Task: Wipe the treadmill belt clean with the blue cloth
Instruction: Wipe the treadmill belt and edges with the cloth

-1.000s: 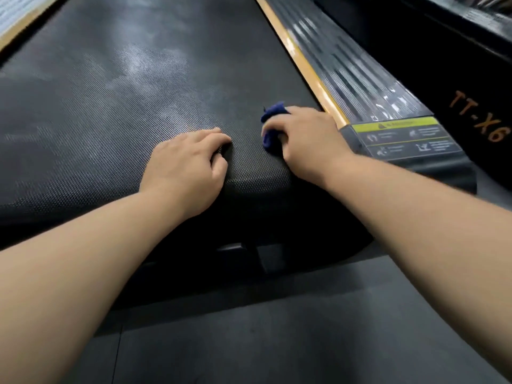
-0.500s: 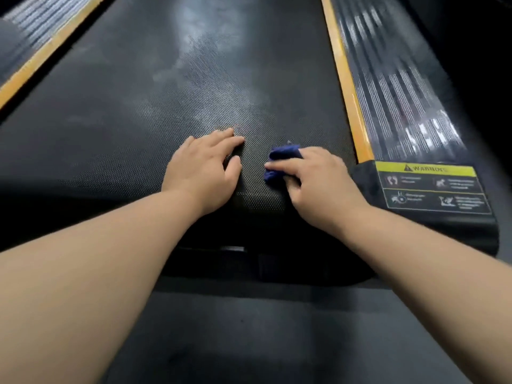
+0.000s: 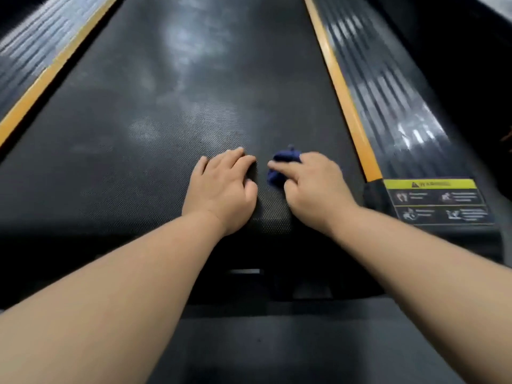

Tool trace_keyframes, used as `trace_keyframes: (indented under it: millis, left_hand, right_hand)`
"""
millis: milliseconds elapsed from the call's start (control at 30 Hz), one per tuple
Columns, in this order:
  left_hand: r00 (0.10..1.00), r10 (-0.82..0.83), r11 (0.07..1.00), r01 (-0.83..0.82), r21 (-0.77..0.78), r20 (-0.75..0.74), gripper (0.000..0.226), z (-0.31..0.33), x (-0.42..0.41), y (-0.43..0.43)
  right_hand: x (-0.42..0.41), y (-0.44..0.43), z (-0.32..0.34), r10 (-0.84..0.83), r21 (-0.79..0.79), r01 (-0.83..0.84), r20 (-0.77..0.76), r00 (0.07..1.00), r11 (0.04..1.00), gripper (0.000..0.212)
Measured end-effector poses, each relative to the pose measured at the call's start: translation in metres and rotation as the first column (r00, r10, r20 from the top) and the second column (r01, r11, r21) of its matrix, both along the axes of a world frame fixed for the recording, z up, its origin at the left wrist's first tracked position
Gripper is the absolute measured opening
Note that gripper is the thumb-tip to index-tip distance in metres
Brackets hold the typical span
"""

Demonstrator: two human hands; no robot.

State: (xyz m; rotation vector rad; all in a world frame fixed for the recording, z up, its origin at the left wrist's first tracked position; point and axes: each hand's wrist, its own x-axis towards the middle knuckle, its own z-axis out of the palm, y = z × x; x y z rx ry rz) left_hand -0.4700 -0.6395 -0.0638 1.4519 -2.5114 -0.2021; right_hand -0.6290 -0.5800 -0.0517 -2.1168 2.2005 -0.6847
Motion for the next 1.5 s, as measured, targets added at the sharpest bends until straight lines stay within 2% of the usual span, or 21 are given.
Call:
trace_keyframes:
  millis: [100,167,267,433,533,567,633,700,767,867,933,1067,1167,1267,1333,1433,1500]
  left_hand:
    - [1.000,-0.014,1.000,0.014,0.016,-0.022,0.051,0.002,0.001,0.002]
    - [1.000,-0.016,0.999,0.017,0.030,-0.018,0.048,0.002,0.001,0.003]
    - [1.000,-0.024,0.999,0.023,0.037,0.013,0.049,0.001,-0.001,-0.003]
    - [0.999,-0.036,0.999,0.036,0.034,0.018,0.047,-0.001,-0.005,-0.010]
    - [0.999,-0.034,0.999,0.034,0.007,-0.001,0.044,-0.004,-0.005,-0.022]
    - [0.999,-0.032,0.999,0.032,0.007,-0.003,0.043,-0.004,-0.006,-0.024]
    - [1.000,-0.030,0.999,0.030,0.011,0.003,0.043,-0.005,-0.008,-0.026]
    - [0.999,-0.034,0.999,0.034,0.017,0.008,0.043,-0.004,-0.009,-0.027]
    - [0.999,-0.036,0.999,0.035,0.021,0.005,0.043,-0.004,-0.010,-0.031]
    - [0.999,-0.039,0.999,0.039,0.022,0.001,0.042,-0.004,-0.012,-0.037]
    - [0.999,-0.043,0.999,0.043,0.025,-0.002,0.040,-0.004,-0.014,-0.044]
    - [0.997,-0.074,0.996,0.074,0.043,-0.005,0.036,0.001,-0.021,-0.058]
    - [0.994,-0.106,0.994,0.106,0.009,-0.035,0.036,0.009,-0.015,-0.046]
    - [0.989,-0.151,0.988,0.151,-0.031,0.006,0.043,0.007,-0.001,-0.012]
    - [0.981,-0.190,0.982,0.190,-0.002,0.048,0.051,0.000,0.007,0.002]
    - [0.983,-0.183,0.983,0.183,-0.013,0.033,0.050,-0.001,0.010,0.001]
    - [0.984,-0.177,0.984,0.177,-0.025,0.011,0.048,-0.002,0.007,0.000]
  right_hand:
    - [0.008,0.025,-0.005,0.057,0.016,-0.059,0.084,0.995,0.998,0.045]
    - [0.002,0.018,-0.007,0.066,0.030,-0.070,0.113,0.991,0.997,0.045]
    - [-0.009,-0.021,-0.004,-0.029,0.057,0.020,0.161,0.987,0.998,0.042]
    - [-0.037,-0.081,0.001,-0.215,0.175,0.197,0.090,0.972,0.965,0.045]
    - [-0.025,-0.071,0.012,-0.187,0.245,0.156,0.108,0.976,0.957,0.044]
    - [-0.020,-0.052,0.011,-0.164,0.233,0.139,0.092,0.982,0.962,0.043]
    - [-0.004,-0.004,0.006,-0.084,0.078,0.082,0.024,0.996,0.994,0.045]
    - [0.001,0.029,-0.006,-0.028,-0.025,0.029,0.050,0.998,0.999,0.044]
    - [-0.005,0.021,-0.012,-0.010,-0.026,0.013,0.112,0.994,1.000,0.043]
    - [-0.012,-0.018,-0.012,-0.073,-0.035,0.076,0.083,0.994,0.996,0.038]
    - [-0.014,-0.043,-0.005,-0.162,0.025,0.161,0.065,0.985,0.987,0.037]
    - [0.001,-0.020,0.005,-0.286,0.103,0.276,0.105,0.952,0.956,0.044]
    - [0.024,0.043,-0.008,-0.289,-0.095,0.295,0.073,0.955,0.951,0.040]
    - [0.020,0.047,-0.018,-0.292,-0.173,0.306,0.098,0.951,0.936,0.042]
    - [0.013,0.019,-0.012,-0.306,-0.106,0.315,0.092,0.947,0.943,0.040]
    - [0.000,-0.012,-0.004,-0.324,0.060,0.322,0.017,0.946,0.945,0.041]
    - [0.004,0.007,-0.006,-0.352,0.026,0.351,0.084,0.932,0.936,0.042]
